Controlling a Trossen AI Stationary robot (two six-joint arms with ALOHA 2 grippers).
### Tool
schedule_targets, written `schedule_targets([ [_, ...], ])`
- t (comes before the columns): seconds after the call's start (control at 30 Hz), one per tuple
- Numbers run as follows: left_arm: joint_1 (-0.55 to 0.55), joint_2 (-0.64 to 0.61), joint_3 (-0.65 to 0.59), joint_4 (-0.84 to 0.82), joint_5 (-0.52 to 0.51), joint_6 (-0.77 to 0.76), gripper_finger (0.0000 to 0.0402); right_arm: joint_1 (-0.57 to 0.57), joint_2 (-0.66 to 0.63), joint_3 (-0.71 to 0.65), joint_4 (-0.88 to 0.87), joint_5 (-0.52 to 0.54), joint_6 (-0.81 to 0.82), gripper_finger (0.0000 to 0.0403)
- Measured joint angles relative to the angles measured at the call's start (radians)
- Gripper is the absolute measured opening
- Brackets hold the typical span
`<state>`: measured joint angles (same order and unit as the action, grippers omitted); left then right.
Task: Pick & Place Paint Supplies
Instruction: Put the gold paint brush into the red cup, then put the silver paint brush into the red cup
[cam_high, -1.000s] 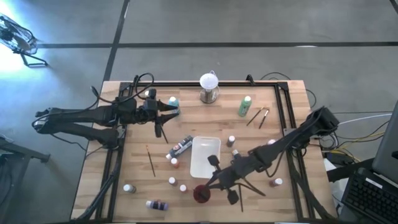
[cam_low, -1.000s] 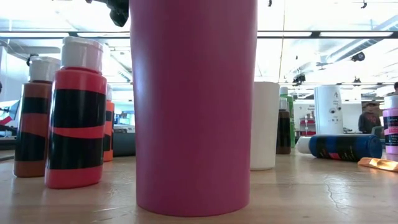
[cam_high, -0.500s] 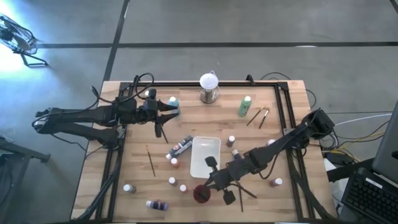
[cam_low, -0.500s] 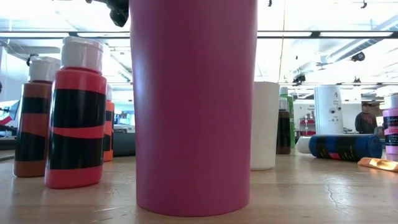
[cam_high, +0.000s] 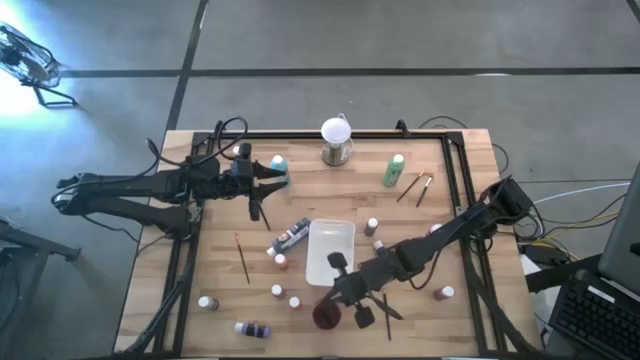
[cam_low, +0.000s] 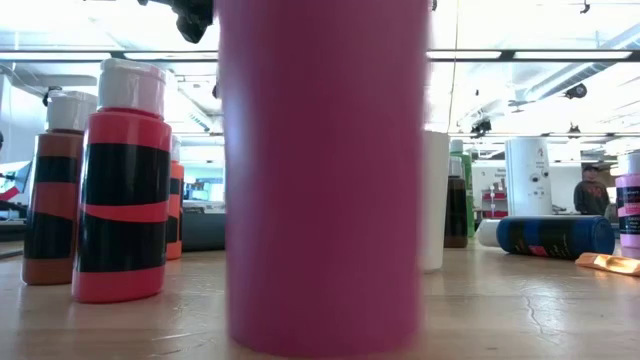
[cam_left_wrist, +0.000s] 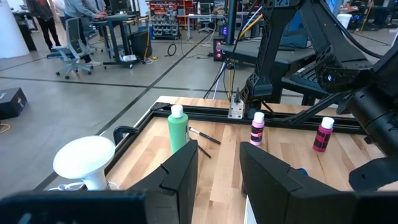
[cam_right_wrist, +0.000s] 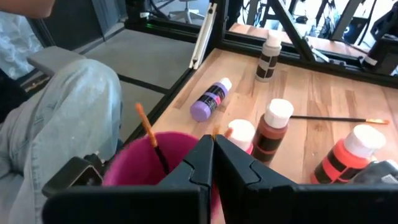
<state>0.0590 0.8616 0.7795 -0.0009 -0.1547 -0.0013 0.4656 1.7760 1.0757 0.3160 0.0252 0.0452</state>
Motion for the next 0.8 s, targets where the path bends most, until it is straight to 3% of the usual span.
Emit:
schedule_targets([
  [0.3,0.0,0.0,0.0,0.0,0.0,0.0,0.0126,0.001,-0.035,0.0,-0.005,0.001,0.004,0.0024],
  [0.6,0.0,0.0,0.0,0.0,0.0,0.0,0.0126,0.001,-0.056,0.0,-0.023,0.002,0.026,0.0113],
  [0.8,0.0,0.0,0.0,-0.01,0.003,-0.021,0.0126,0.001,-0.156,-0.001,-0.055,0.002,0.006,0.0161],
])
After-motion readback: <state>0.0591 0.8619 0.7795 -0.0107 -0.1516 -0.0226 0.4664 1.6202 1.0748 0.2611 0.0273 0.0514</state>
